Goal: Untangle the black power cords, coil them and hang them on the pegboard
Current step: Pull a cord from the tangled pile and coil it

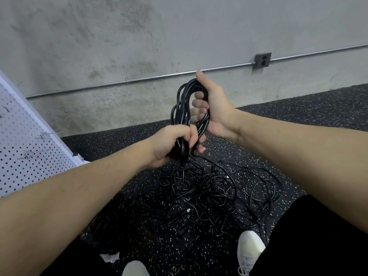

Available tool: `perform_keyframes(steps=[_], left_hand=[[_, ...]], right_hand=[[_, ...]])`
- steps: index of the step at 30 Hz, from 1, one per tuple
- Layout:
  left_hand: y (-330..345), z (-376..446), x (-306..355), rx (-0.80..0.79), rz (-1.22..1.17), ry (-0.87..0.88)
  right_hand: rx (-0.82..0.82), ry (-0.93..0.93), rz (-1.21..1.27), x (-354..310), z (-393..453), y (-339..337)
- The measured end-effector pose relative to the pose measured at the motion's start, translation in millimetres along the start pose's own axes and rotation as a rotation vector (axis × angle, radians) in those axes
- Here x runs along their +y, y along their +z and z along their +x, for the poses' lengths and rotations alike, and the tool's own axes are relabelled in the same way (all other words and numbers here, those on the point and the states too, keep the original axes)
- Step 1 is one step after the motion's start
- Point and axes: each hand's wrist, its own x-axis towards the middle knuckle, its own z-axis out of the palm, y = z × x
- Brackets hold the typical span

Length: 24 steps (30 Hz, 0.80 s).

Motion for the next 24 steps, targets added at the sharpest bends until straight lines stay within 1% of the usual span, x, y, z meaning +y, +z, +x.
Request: perform_keyframes(steps=[2, 5, 6, 8, 10, 12, 16, 21, 24], left_hand=[[2, 1, 0, 0.010, -0.058, -0.010], [4, 0, -1, 0.076, -0.047, -0.012], [3, -1, -2, 0.099, -0.035, -0.017], [-2, -2, -3, 0.149, -0.020, -0.021], [-6, 0, -1, 0.220, -0.024, 0.003], [-8, 1, 2, 0.288, -0.018, 0.035], [-11, 1, 4, 0.353, -0.022, 0.068], [-16, 0, 3, 0.429, 0.061, 0.066], [-20, -1, 4, 0.491, 0.137, 0.059]], right_hand=[[-0.032, -0.006, -0.023, -1, -1, 2], [-0.040, -0.035, -0.109, 0, -1, 0], [-0.043, -0.029, -0.128, 2, -1, -3], [-0.092, 0.038, -0.179, 8, 0, -12], [-0.172, 0.128, -0.329, 17, 0, -22], [-0.248, 0.220, -0.570, 24, -1, -29], [-0.435, 0.431, -0.945, 34, -7, -37], [-0.456, 0.478, -1.309, 33, -12, -47], [-0.407, 0.492, -1.443, 23, -13, -51]])
